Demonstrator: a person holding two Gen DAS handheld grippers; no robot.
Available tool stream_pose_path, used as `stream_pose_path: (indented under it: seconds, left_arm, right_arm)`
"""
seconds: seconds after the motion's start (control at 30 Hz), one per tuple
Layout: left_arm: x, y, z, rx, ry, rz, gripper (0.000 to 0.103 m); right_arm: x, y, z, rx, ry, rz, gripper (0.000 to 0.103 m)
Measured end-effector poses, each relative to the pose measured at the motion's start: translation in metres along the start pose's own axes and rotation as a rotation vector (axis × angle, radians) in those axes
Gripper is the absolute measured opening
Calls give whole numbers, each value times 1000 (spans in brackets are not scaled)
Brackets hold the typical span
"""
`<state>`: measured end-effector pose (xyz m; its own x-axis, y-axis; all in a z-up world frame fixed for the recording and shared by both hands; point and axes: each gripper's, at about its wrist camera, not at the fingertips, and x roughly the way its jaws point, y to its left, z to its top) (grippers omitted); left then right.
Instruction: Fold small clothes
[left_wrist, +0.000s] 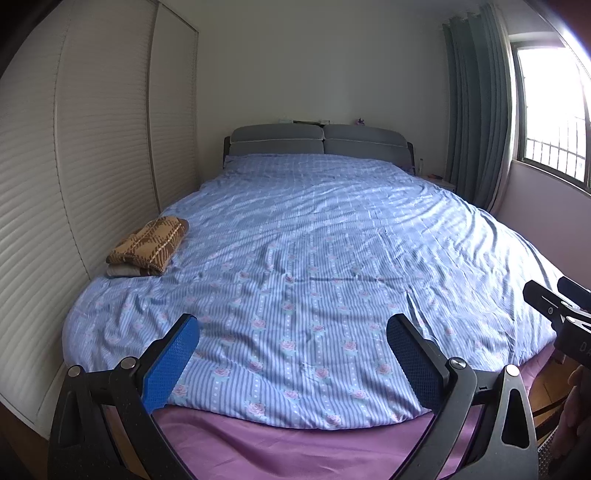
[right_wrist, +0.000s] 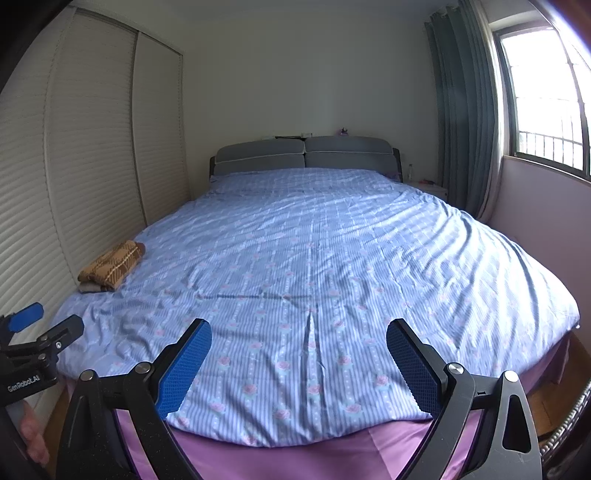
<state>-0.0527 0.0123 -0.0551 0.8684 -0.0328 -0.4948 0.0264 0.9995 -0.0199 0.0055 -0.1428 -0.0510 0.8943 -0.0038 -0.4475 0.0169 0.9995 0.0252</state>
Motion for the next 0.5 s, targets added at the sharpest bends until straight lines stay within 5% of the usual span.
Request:
stream_pose_path:
  seconds: [0.5]
  left_arm:
    - [10,-2,-5,-11,48,-23,103]
  right_arm:
    - [1,7,-3,-3,3,-5,97]
